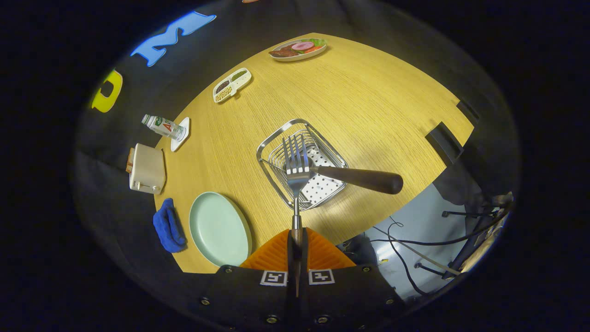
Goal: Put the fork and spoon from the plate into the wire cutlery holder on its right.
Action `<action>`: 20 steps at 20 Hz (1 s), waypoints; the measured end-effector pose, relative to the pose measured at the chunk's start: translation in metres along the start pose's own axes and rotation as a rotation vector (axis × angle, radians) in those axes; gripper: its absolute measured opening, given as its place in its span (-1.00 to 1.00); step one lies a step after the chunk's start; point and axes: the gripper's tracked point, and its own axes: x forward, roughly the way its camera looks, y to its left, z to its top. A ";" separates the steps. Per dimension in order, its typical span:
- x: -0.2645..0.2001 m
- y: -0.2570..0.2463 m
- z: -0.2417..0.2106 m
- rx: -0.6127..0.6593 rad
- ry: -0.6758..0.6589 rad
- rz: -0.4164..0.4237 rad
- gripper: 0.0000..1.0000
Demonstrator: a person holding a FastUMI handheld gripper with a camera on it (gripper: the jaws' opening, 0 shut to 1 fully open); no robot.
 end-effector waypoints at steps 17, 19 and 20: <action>-0.009 -0.004 0.013 0.084 -0.032 -0.003 -0.63; -0.013 -0.002 0.017 0.086 -0.058 0.004 -0.46; -0.017 -0.001 0.019 0.089 -0.064 0.011 -0.29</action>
